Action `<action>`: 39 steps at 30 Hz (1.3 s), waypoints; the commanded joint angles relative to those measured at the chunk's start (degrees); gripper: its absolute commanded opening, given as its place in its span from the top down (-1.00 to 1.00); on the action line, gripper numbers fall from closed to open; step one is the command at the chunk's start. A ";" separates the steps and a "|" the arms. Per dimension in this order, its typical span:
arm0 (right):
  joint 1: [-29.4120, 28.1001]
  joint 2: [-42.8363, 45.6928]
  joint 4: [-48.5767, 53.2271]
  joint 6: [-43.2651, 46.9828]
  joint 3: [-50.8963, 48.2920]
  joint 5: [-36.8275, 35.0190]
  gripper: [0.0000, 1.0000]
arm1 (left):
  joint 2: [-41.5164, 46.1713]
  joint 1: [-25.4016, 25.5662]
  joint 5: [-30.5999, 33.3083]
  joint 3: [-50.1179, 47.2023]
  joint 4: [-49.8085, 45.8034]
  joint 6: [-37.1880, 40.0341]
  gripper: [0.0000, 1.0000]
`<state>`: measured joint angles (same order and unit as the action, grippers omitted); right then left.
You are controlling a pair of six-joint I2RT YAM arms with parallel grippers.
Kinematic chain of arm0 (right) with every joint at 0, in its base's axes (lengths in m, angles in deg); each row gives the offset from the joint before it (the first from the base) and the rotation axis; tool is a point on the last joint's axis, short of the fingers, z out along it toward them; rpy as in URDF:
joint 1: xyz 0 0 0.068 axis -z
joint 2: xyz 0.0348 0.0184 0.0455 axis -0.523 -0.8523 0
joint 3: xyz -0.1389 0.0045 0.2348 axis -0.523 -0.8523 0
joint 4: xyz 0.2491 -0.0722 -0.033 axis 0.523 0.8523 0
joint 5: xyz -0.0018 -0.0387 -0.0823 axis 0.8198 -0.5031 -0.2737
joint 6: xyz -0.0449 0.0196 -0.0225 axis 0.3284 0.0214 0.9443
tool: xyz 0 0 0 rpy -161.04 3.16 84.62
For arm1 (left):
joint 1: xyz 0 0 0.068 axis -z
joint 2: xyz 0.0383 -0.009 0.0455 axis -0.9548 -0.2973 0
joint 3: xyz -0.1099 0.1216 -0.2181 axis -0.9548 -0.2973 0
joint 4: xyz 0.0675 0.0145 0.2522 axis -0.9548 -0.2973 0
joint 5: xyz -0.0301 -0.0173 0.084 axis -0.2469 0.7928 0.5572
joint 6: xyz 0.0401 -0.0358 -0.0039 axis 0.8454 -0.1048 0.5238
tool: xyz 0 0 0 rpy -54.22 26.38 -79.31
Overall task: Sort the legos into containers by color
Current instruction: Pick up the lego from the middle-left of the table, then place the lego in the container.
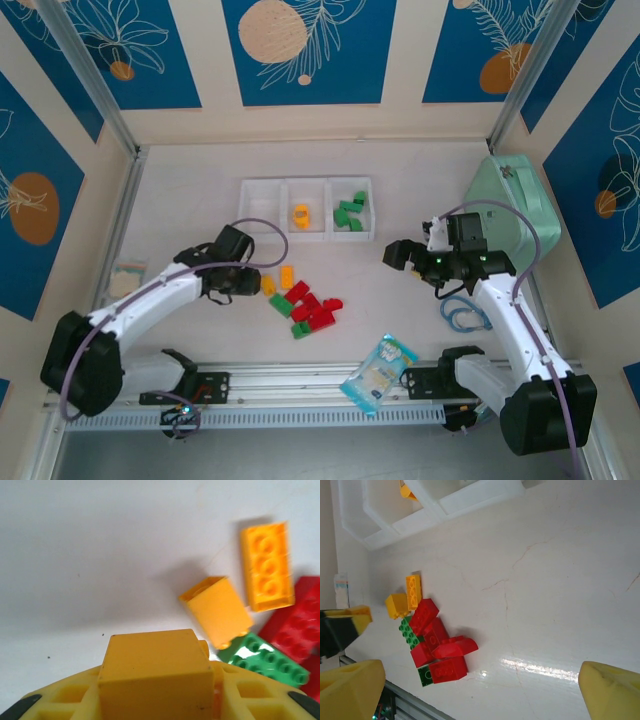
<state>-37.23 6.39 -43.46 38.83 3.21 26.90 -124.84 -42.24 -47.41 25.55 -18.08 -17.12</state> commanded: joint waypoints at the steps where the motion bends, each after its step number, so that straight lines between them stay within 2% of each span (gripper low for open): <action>1: -0.32 -0.94 2.60 1.84 3.75 -1.21 -0.99 | 2.86 -0.67 1.17 3.69 -1.19 -1.26 0.36; 4: -0.35 -0.89 1.74 2.03 4.17 -1.29 -1.00 | 0.85 -0.69 1.27 8.61 -1.26 0.57 0.34; 7: -0.36 -0.33 0.56 1.58 3.37 -0.12 -0.99 | -4.95 -0.69 0.70 15.78 -2.16 2.70 0.33; 18: -0.04 5.63 2.06 2.70 -0.06 -0.78 -0.98 | -32.66 -0.71 -4.58 43.59 -4.15 6.50 0.33; 23: 0.34 6.58 2.18 2.78 -0.22 -0.91 -0.98 | -42.54 -0.05 0.99 55.91 -8.99 4.96 0.32; 31: 0.38 6.91 3.20 2.94 0.20 -1.53 -0.98 | -52.96 -0.01 -1.09 68.13 -8.67 1.74 0.30; 39: 0.40 9.80 4.45 3.08 -0.22 -3.18 -0.98 | -61.23 0.02 -2.70 79.27 -12.28 3.49 0.12</action>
<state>-37.10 14.46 -41.01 41.04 3.39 24.19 -184.06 -42.27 -48.87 101.07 -26.87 -14.23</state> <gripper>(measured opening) 0.990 0.437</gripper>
